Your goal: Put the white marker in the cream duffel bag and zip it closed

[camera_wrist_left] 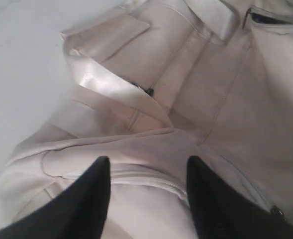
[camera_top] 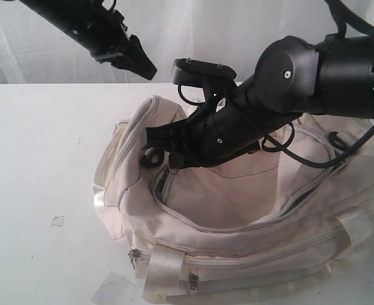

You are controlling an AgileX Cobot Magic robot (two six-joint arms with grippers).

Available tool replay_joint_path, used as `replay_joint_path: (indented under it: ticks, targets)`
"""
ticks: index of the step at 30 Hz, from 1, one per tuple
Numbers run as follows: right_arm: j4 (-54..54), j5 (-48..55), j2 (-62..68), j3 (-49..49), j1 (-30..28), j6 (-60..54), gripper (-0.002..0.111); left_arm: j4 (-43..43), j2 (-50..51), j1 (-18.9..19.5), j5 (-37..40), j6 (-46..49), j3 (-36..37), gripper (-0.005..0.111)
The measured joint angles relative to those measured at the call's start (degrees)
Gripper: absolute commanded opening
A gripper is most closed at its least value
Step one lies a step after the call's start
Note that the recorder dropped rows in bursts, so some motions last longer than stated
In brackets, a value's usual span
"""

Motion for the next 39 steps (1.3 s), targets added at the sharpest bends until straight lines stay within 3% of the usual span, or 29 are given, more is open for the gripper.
replay_joint_path:
  ticks: [12,19,22,27,39]
  targets:
    - [0.00,1.23,0.00,0.00,0.00,-0.10,0.000,5.64,3.96,-5.53,-0.98,-0.25,0.00,0.069]
    - [0.00,1.23,0.00,0.00,0.00,-0.10,0.000,4.54,6.30,-5.67,-0.96,5.88,0.00,0.069]
    - [-0.13,1.23,0.00,0.00,0.00,-0.10,0.000,5.04,6.86,-5.67,-0.96,6.34,0.00,0.057]
    - [-0.35,0.93,0.00,0.00,0.00,-0.10,0.000,10.58,7.33,-5.67,-0.24,2.19,0.00,0.003]
    - [-0.38,2.44,0.00,0.00,0.00,-0.59,0.000,9.46,7.49,-5.67,-2.73,-2.75,0.00,0.000]
